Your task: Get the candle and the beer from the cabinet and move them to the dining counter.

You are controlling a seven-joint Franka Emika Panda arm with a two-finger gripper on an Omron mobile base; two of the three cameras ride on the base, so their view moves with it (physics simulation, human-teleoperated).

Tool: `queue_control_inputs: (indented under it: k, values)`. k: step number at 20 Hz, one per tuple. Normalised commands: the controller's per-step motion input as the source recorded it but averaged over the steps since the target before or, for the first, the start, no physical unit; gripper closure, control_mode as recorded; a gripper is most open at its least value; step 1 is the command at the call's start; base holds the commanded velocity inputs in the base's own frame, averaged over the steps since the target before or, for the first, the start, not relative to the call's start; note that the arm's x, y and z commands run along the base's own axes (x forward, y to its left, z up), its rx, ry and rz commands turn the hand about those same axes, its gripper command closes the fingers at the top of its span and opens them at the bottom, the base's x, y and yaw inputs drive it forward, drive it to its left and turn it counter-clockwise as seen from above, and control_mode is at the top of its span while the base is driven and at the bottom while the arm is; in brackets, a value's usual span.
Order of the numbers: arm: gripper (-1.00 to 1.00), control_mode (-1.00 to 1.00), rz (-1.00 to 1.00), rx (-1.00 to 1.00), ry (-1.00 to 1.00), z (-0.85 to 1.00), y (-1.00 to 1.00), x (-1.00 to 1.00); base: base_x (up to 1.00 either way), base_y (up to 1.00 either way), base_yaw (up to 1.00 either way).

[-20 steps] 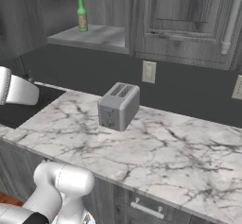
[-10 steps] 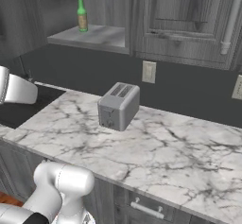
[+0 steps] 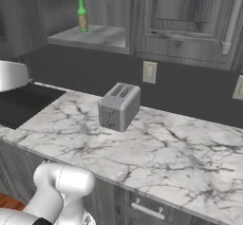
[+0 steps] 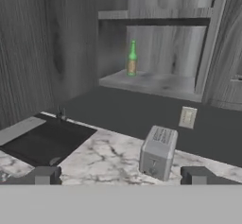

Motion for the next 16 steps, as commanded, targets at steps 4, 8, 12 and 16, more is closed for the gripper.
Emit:
queue_control_inputs:
  k: [4, 8, 12, 16]
  values:
    - [-1.0, -1.0, 0.13, 0.0, -0.2, 0.2, 0.0, 0.11, 0.0, 0.0, 0.0]
    - [-1.0, -1.0, 0.09, 0.0, -0.09, 0.0, 0.0, 0.43, 0.0, 0.0, 0.0]
    - [-1.0, -1.0, 0.07, 0.02, -0.04, 0.0, 0.02, 0.54, 0.0, 0.0, 0.0]
    - [-1.0, -1.0, 0.03, 0.03, -0.02, 0.0, 0.0, 0.55, 0.0, 0.0, 0.0]
